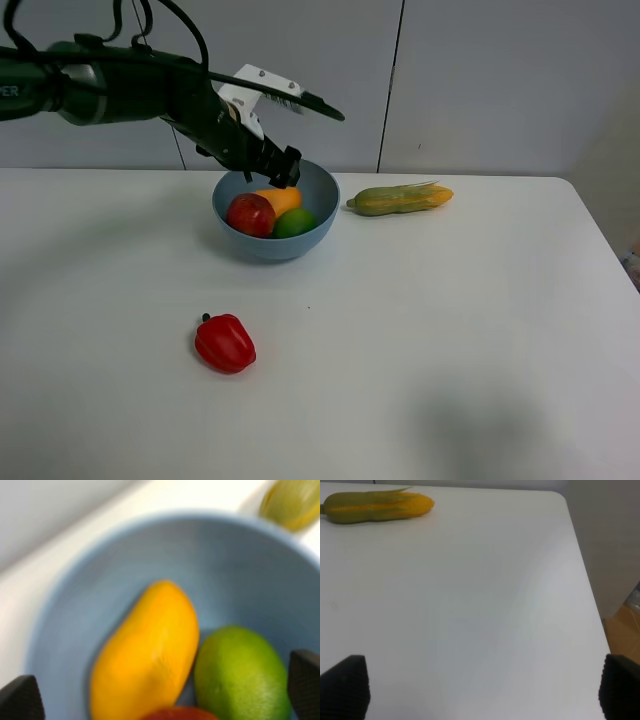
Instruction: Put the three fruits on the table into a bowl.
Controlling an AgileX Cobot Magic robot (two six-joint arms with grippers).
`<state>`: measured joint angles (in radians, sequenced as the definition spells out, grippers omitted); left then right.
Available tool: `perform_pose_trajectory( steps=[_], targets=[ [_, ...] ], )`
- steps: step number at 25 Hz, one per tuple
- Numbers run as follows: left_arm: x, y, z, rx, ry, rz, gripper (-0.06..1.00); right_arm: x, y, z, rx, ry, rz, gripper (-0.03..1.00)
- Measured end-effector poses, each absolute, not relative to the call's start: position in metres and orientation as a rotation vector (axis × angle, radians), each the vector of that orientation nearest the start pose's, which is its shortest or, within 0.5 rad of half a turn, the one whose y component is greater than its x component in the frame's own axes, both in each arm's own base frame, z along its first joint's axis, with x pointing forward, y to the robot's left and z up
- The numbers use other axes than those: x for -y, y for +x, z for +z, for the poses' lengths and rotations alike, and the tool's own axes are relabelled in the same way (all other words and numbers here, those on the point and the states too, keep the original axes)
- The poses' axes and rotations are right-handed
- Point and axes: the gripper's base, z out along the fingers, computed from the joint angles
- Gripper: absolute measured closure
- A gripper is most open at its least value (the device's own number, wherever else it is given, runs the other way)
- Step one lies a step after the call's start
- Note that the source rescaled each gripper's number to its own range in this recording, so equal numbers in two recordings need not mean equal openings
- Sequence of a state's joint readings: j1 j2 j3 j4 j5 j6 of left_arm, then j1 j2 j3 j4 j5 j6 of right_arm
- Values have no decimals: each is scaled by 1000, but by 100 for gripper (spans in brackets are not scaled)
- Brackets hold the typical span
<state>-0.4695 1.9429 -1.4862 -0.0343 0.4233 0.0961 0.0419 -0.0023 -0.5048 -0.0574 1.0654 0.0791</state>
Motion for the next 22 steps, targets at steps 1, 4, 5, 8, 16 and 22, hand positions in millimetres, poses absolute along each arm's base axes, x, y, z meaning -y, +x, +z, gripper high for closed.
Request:
perform_pose_trajectory(
  steps=[1,4,5,8,16,22],
  targets=[
    [198,392,256,-2248,618,-218,-6,5,-6,278,-2040,41,7,15],
    [177,376,315,-2126,554,-225,-6,5,-6,278,-2040,41,7,15],
    [165,369,336,-2090,526,-218,-6,5,-6,278,-2040,41,7,15],
    [126,342,390,-2016,447,-174,-6,5,-6,278,-2040,41,7,15],
    [20,248,456,-2115,221,89,1,5,-6,278,-2040,41,7,15],
    [-11,112,434,-2087,24,159,2,5,-6,278,-2040,41,7,15]
  ],
)
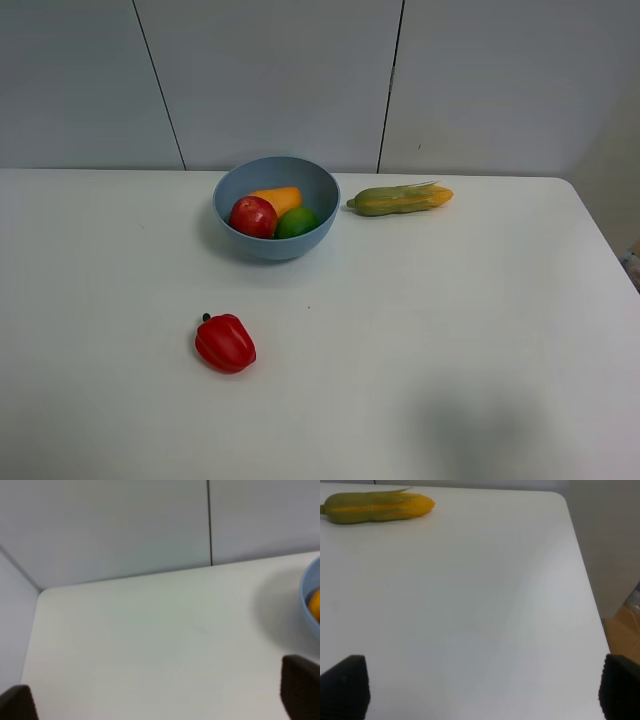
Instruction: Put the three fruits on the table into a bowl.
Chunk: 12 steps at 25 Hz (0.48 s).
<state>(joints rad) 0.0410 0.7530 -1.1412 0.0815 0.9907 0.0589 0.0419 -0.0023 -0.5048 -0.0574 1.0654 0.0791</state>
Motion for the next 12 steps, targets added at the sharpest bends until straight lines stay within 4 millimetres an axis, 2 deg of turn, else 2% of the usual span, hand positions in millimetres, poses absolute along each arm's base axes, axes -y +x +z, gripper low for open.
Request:
perform_pose_trajectory(
  steps=[3,5,8,12],
  targets=[
    [-9,63,401,-2053,13,161,2,5,-6,278,-2040,41,7,15],
    [-7,40,374,-2038,-3,140,2,5,-6,278,-2040,41,7,15],
    [-4,22,334,-2050,-39,88,2,5,-6,278,-2040,41,7,15],
    [-1,15,294,-2090,-56,24,2,5,-6,278,-2040,41,7,15]
  ],
)
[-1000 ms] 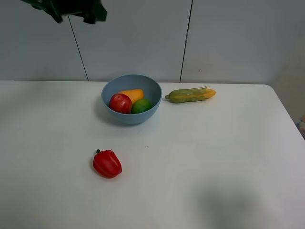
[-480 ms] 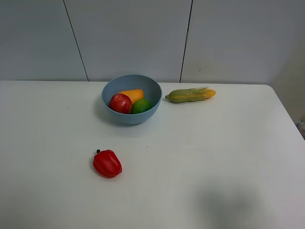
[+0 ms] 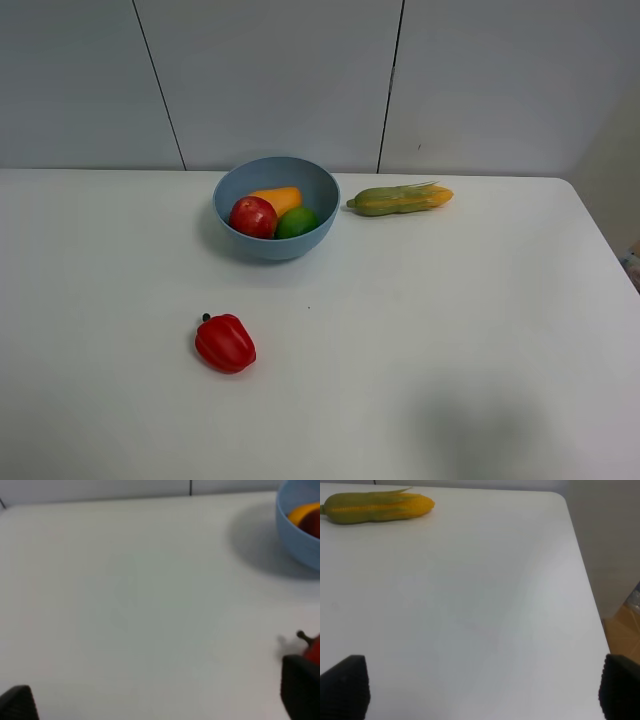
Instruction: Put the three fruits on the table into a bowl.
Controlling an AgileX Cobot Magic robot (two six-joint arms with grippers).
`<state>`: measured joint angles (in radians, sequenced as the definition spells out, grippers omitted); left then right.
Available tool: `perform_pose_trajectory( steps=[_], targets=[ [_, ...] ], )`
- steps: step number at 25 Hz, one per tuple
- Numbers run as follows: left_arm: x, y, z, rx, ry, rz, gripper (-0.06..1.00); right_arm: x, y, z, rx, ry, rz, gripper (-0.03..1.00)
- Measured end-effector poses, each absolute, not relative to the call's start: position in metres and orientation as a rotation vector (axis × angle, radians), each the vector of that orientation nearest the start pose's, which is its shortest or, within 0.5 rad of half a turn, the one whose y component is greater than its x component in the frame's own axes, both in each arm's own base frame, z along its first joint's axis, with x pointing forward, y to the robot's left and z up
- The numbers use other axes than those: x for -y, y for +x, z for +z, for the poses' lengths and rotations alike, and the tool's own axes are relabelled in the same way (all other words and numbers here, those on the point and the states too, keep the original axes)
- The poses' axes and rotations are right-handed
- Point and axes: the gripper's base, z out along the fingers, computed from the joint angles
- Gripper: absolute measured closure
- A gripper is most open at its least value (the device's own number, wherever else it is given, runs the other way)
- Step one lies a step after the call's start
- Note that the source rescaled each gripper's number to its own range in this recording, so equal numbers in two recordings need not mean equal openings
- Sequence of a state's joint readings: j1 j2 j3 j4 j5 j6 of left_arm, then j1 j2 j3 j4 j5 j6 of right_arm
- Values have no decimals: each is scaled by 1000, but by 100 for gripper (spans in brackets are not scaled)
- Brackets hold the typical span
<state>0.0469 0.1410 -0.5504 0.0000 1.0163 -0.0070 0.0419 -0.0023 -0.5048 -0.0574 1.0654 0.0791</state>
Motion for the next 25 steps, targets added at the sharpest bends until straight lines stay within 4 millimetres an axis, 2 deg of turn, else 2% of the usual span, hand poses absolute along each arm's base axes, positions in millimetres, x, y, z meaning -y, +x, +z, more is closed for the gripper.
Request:
perform_pose_trajectory(
  steps=[2,5,18,25],
  targets=[
    [0,14,285,-2134,-61,15,2,5,-6,278,-2040,41,7,15],
    [0,14,281,-2146,-62,13,2,5,-6,278,-2040,41,7,15],
    [1,-6,280,-2024,-59,12,2,5,-6,278,-2040,41,7,15],
    [1,-6,280,-2021,-51,7,2,5,-6,278,-2040,41,7,15]
  ],
)
